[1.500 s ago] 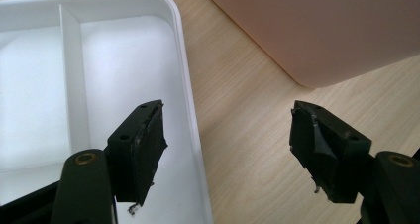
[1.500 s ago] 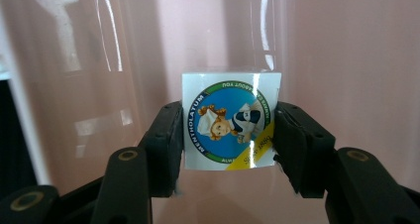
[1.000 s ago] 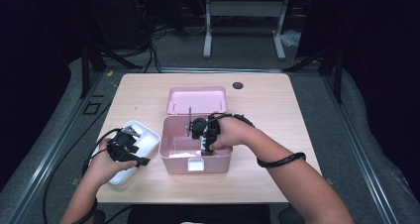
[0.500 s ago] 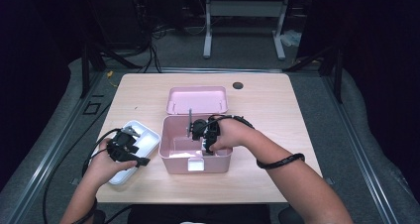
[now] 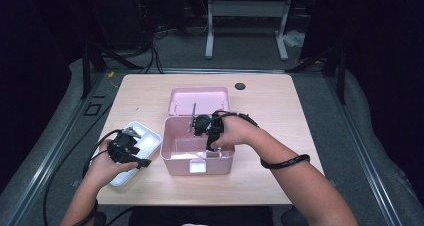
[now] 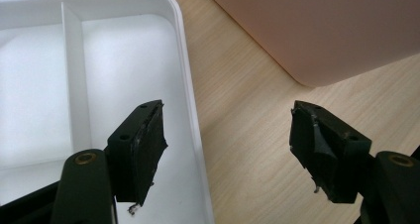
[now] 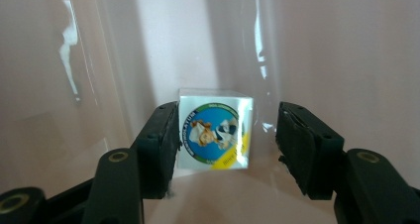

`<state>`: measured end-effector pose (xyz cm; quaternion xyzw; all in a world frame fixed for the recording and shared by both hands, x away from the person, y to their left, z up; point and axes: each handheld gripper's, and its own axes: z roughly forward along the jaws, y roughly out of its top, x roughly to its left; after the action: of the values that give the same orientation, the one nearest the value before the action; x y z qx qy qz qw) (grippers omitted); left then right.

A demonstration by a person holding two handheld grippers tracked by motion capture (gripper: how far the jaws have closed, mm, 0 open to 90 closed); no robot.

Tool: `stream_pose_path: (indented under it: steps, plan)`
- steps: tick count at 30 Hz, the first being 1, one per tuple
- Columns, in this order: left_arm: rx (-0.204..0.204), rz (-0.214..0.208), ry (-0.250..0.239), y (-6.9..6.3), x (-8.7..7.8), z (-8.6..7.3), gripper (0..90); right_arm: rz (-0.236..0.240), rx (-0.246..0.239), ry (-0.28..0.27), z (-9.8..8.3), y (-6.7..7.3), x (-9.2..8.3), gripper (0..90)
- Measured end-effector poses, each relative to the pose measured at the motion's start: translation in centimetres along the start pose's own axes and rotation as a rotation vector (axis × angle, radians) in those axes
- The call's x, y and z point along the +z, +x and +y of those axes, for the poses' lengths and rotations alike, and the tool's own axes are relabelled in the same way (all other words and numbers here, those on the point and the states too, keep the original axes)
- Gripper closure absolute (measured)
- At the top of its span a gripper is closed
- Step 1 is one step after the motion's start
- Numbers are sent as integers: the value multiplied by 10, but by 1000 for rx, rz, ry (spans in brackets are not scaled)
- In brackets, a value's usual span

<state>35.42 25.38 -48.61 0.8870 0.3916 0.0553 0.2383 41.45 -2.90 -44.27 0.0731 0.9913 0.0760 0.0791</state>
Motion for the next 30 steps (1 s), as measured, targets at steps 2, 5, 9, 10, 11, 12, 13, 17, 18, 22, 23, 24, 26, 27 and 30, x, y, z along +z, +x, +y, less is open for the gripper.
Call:
stream_pose_path:
  steps: [2, 5, 9, 10, 11, 12, 13, 17, 18, 22, 23, 24, 26, 27, 30]
  plan:
    - [1, 0, -1, 0, 0, 0, 303, -6, 10, -18, -1, -2, -8, 429]
    - [20, 15, 11, -2, 0, 0, 308, -21, 30, -48, -4, -5, -24, 432]
    - [39, 12, 12, -2, 2, -1, 306, -46, 51, -84, -11, -6, -45, 433]
    - [44, 12, 8, -2, 3, -1, 305, -53, 56, -91, -13, -7, -49, 432]
    - [43, 10, 3, -1, 2, -2, 305, -60, 61, -93, -15, -7, -52, 432]
    - [49, 10, 0, 0, 2, -2, 305, -69, 62, -98, -17, -8, -56, 432]
    - [55, 16, -3, 0, 1, -2, 305, -74, 68, -103, -20, -8, -59, 432]
    - [57, 37, -24, 2, -3, 1, 301, -86, 90, -124, -30, -11, -66, 432]
    - [50, 40, -32, 3, -3, 1, 301, -89, 92, -121, -33, -12, -68, 432]
    - [-5, 41, -68, 12, -5, 3, 303, -97, 106, -125, -41, -13, -71, 432]
    - [-30, 35, -81, 15, -6, 3, 313, -98, 109, -129, -43, -12, -71, 432]
    - [-39, 32, -90, 18, -7, 3, 343, -100, 111, -134, -45, -12, -71, 432]
    - [-36, 47, -99, 23, -9, 2, 361, -103, 111, -130, -48, -11, -73, 432]
    - [-41, 47, -94, 25, -11, 2, 361, -106, 116, -135, -49, -11, -73, 432]
    - [-33, 63, -59, 31, -15, 1, 393, -115, 121, -140, -54, -11, -74, 432]
